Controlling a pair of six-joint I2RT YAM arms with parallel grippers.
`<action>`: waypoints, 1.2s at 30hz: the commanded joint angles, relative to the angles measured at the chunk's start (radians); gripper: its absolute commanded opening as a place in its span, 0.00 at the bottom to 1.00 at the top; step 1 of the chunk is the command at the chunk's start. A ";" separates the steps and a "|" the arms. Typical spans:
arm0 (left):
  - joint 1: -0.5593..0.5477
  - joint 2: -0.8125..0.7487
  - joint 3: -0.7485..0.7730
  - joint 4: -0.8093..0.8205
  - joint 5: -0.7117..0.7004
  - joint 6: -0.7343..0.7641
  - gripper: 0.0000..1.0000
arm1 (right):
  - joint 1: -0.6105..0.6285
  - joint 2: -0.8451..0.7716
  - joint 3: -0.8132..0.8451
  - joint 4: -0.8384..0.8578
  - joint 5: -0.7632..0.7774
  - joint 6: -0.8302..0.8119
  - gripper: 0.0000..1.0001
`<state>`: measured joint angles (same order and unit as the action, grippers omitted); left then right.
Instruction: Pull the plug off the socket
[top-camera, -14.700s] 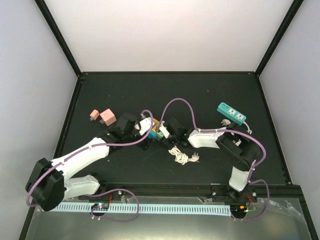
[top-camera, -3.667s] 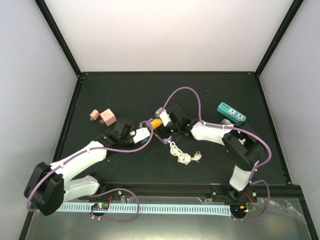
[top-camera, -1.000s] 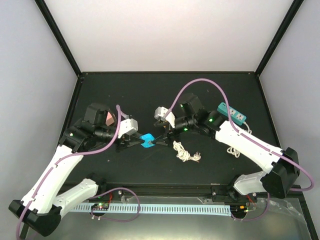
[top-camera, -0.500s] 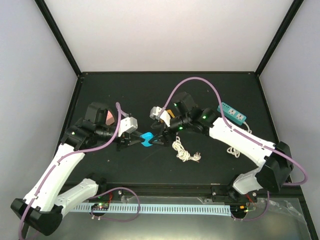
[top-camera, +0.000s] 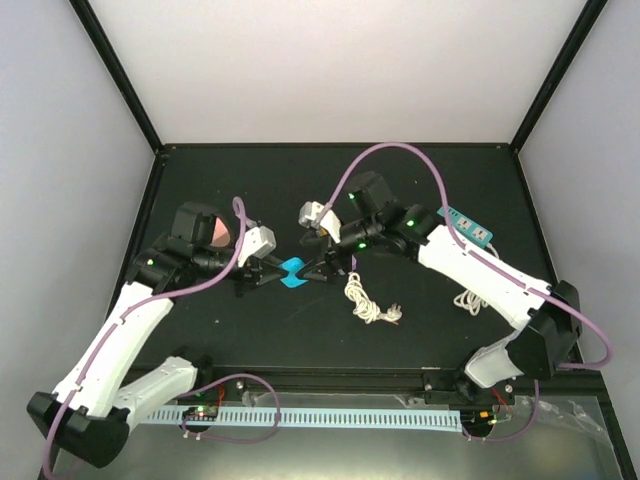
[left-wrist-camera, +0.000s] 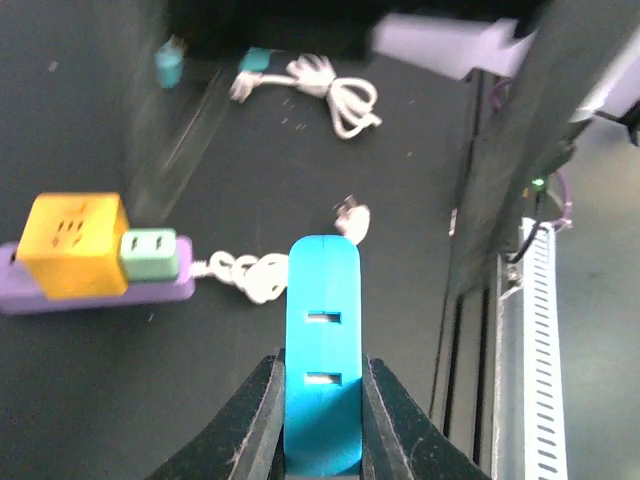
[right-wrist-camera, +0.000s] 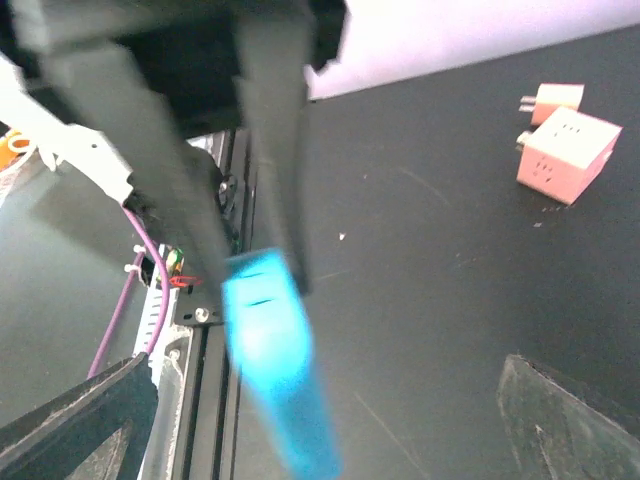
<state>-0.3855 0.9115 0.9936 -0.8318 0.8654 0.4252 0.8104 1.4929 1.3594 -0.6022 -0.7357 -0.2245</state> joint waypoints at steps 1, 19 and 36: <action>0.081 0.077 0.051 -0.092 -0.040 0.029 0.02 | -0.041 -0.085 -0.001 0.010 -0.046 -0.034 0.96; 0.579 0.380 -0.042 -0.175 -0.234 0.370 0.01 | -0.144 -0.084 -0.135 0.013 -0.052 -0.067 0.98; 0.915 0.861 0.132 -0.194 -0.248 0.445 0.15 | -0.258 -0.034 -0.234 0.012 -0.075 -0.080 0.97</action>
<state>0.5011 1.7420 1.0893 -1.0325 0.6304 0.8387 0.5632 1.4532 1.1332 -0.6010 -0.7891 -0.2905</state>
